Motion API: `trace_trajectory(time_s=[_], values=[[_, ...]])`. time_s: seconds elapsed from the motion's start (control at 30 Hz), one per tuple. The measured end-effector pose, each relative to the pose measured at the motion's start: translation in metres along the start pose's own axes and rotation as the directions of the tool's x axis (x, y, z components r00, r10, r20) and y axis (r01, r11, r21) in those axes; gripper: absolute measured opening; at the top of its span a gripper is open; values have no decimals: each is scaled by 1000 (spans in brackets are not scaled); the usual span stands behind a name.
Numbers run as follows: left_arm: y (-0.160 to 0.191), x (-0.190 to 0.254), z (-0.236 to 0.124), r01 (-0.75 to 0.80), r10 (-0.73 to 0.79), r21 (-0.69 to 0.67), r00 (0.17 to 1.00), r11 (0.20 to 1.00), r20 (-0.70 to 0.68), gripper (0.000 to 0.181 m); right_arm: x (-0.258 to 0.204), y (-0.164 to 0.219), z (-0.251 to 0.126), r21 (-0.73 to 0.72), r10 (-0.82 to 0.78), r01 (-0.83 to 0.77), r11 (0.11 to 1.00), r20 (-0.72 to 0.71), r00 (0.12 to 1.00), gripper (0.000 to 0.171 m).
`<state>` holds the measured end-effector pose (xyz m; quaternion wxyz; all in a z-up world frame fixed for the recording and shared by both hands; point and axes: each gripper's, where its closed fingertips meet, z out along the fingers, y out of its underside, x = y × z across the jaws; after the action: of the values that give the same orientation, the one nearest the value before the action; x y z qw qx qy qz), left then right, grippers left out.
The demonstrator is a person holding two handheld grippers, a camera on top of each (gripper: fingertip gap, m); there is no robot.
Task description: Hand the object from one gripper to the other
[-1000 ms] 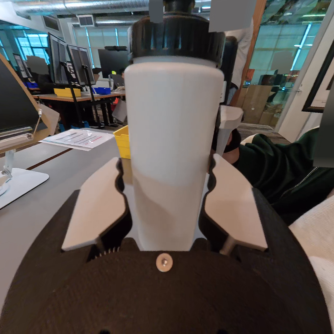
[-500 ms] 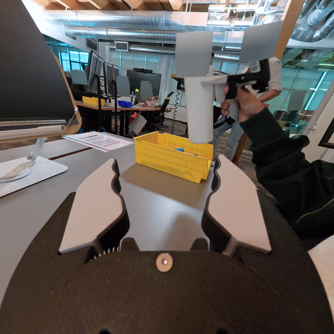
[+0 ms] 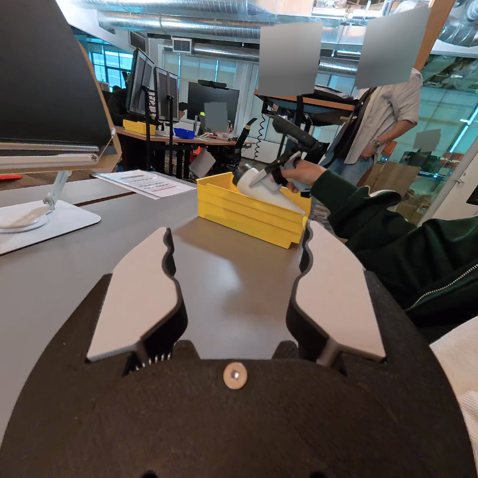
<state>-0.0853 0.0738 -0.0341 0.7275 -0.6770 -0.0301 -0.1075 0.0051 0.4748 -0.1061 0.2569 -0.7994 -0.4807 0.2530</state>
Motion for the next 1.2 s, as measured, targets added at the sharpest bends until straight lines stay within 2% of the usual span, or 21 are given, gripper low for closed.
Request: trace_trajectory(time_s=[0.1, 0.17, 0.27, 0.33, 0.43, 0.53, 0.63, 0.7, 0.83, 0.97, 1.03, 1.1, 1.2], values=[[-2, -3, -8, 16, -16, 16, 1000, 1000, 23, 95, -2, 1, 17, -24, 5, -4, 1000, 36, 999, 77], [-3, -5, -13, 18, -18, 22, 999, 1000, 39, 95, 3, -2, 22, -29, -20, 20, 999, 0, 1000, 95], [-4, -7, -18, 16, -17, 28, 998, 999, 60, 95, 1, -16, 12, -4, -56, 56, 998, -33, 998, 101], [-4, -8, -20, 18, -20, 31, 998, 999, 67, 95, -12, -39, -7, 100, -96, 98, 990, -29, 995, 97], [-2, -9, -21, 25, -26, 28, 997, 999, 70, 95, -53, -79, -51, 329, -182, 166, 930, 16, 983, 91], [2, -9, -18, 38, -39, 23, 997, 999, 65, 95, -112, -102, -99, 534, -308, 215, 817, 89, 947, 88], [6, -10, -16, 42, -43, 16, 997, 999, 63, 96, -174, -106, -132, 665, -433, 232, 710, 152, 888, 86], [6, -11, -15, 41, -42, 15, 997, 999, 65, 96, -215, -99, -137, 702, -503, 226, 675, 214, 838, 86], [-1, -19, -17, 27, -30, 32, 996, 999, 81, 96, -296, -65, -112, 712, -600, 186, 677, 388, 700, 87], [-33, -36, -35, -6, -5, 93, 993, 996, 117, 93, -348, -15, -58, 668, -602, 145, 730, 527, 600, 81], [-60, -51, -60, -14, 1, 80, 988, 997, 152, 73, -365, 14, -32, 623, -566, 114, 774, 600, 565, 75], [-96, -77, -99, -68, 48, 73, 966, 995, 255, 58, -374, 41, -8, 582, -524, 79, 810, 657, 542, 70], [-120, -133, -181, -60, 107, -109, 862, 992, 495, 48, -379, 68, 18, 512, -474, 81, 855, 711, 520, 67]])
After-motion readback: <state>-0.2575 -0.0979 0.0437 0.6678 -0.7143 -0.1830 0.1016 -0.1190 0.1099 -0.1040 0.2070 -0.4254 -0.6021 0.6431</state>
